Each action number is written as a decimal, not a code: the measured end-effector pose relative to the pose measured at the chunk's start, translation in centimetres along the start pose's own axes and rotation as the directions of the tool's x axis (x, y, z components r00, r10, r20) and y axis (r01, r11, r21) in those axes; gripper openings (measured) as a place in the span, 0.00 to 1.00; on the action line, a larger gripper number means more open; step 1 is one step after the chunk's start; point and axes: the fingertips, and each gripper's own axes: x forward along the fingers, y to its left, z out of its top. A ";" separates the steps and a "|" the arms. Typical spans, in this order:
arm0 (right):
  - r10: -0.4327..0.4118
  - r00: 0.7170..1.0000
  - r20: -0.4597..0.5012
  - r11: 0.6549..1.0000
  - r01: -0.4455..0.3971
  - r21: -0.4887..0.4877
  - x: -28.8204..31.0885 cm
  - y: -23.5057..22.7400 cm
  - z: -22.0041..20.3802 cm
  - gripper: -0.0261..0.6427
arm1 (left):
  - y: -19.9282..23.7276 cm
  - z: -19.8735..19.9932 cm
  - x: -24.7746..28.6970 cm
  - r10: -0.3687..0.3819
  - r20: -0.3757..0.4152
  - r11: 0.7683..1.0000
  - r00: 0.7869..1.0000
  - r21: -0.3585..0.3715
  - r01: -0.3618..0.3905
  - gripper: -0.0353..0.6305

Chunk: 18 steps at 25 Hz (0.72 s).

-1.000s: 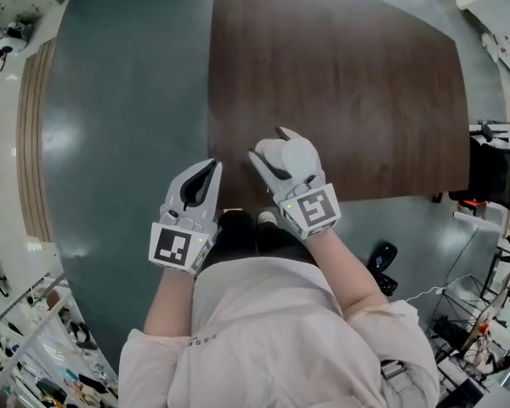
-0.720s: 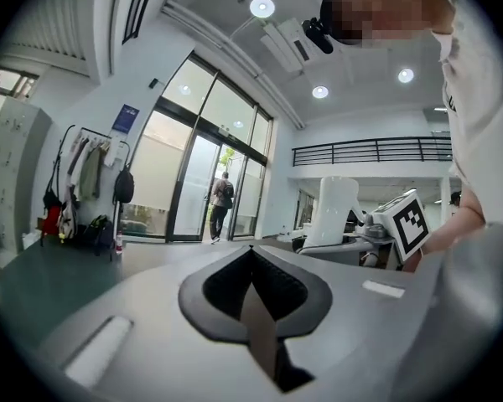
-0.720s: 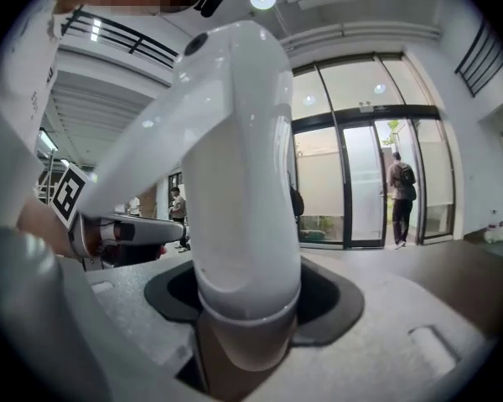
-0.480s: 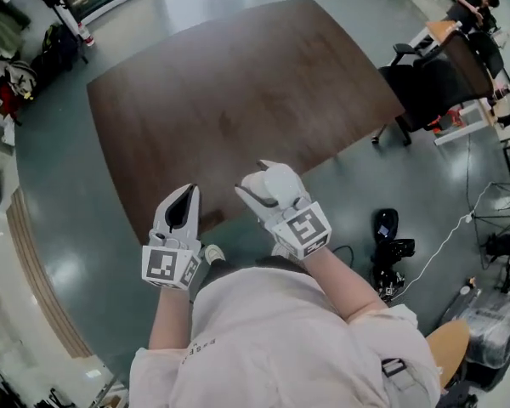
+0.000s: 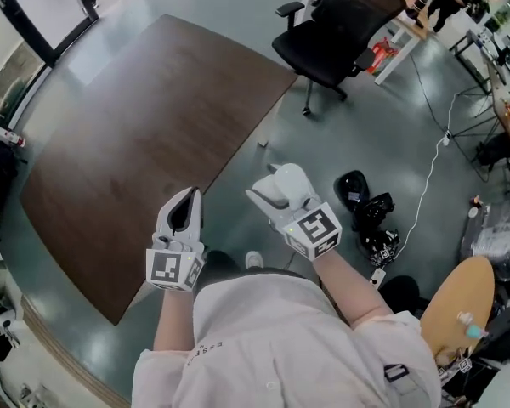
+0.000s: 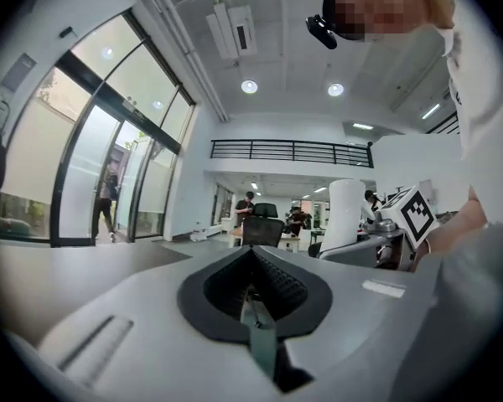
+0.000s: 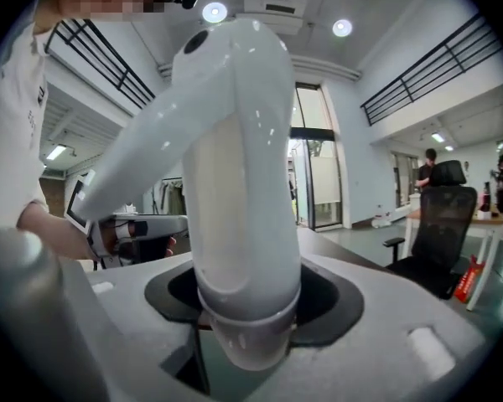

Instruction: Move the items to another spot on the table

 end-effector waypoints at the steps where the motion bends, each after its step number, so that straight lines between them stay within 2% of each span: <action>1: -0.040 0.999 0.000 0.999 0.040 0.013 -1.3 -2.1 -0.3 0.42 | -1.4 -0.1 1.8 -0.036 -0.010 0.999 0.999 -0.001 0.036 0.08; 5: -0.167 0.986 -0.002 0.985 0.167 0.042 -5.4 -9.6 -1.5 0.42 | -5.6 -1.4 8.4 -0.156 -0.042 0.988 0.987 -0.007 0.155 0.08; 9: -0.237 0.971 -0.011 0.970 0.237 0.049 -7.0 -16.3 -2.0 0.42 | -7.4 -2.6 15.1 -0.216 -0.062 0.976 0.974 -0.018 0.215 0.08; 14: -0.276 0.961 -0.017 0.960 0.276 0.047 -6.0 -23.6 -1.3 0.42 | -7.7 -3.6 24.3 -0.263 -0.043 0.963 0.964 -0.064 0.260 0.08; 18: -0.265 0.964 -0.036 0.964 0.266 0.025 -4.2 -29.0 0.3 0.42 | -7.2 -3.0 31.4 -0.260 -0.036 0.964 0.965 -0.069 0.257 0.08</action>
